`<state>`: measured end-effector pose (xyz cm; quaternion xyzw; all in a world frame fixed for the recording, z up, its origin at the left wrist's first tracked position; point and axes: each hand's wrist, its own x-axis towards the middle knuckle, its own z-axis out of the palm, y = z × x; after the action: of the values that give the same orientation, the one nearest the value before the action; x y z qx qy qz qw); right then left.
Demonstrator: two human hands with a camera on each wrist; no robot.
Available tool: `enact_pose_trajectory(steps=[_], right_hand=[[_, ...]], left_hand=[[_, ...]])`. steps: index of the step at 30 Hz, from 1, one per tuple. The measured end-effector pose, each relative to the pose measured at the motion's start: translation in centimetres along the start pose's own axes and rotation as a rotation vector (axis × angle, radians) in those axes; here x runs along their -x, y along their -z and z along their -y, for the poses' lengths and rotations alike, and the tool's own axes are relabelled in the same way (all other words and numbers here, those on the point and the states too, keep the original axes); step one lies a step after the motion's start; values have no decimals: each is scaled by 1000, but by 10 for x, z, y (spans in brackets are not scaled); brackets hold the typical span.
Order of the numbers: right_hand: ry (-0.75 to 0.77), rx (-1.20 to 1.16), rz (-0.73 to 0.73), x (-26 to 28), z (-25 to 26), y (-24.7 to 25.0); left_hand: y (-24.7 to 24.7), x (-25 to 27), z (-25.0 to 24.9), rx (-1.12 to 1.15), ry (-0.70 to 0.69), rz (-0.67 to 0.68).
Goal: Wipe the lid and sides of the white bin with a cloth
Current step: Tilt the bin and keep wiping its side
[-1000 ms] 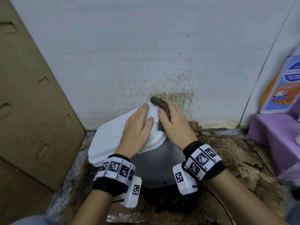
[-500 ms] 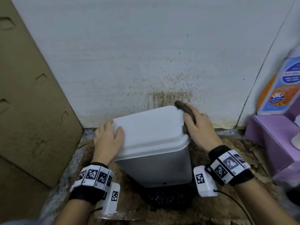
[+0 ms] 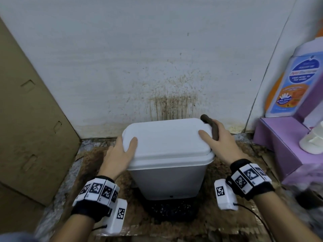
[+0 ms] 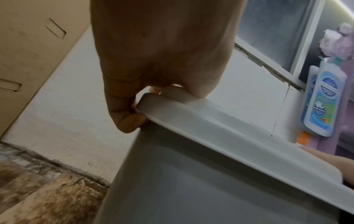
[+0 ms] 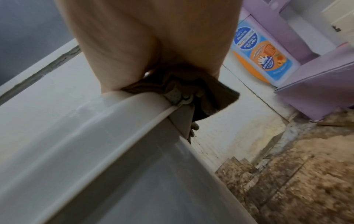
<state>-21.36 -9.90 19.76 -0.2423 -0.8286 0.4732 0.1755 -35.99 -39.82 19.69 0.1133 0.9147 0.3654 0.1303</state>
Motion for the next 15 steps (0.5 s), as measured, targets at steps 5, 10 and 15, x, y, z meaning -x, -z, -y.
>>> enact_pose_trajectory(steps=[5,10,15], right_hand=[[-30,-30,-30,7,-5,2],[-75,-100,-139,21,3,-8],[-93,-183,-293,59,20,-33]], left_hand=[[-7,6,-12,-23,-14,-33],[-3,0,-14,-29,-40,-23],[16,-20,-14,-15,-86,-6]])
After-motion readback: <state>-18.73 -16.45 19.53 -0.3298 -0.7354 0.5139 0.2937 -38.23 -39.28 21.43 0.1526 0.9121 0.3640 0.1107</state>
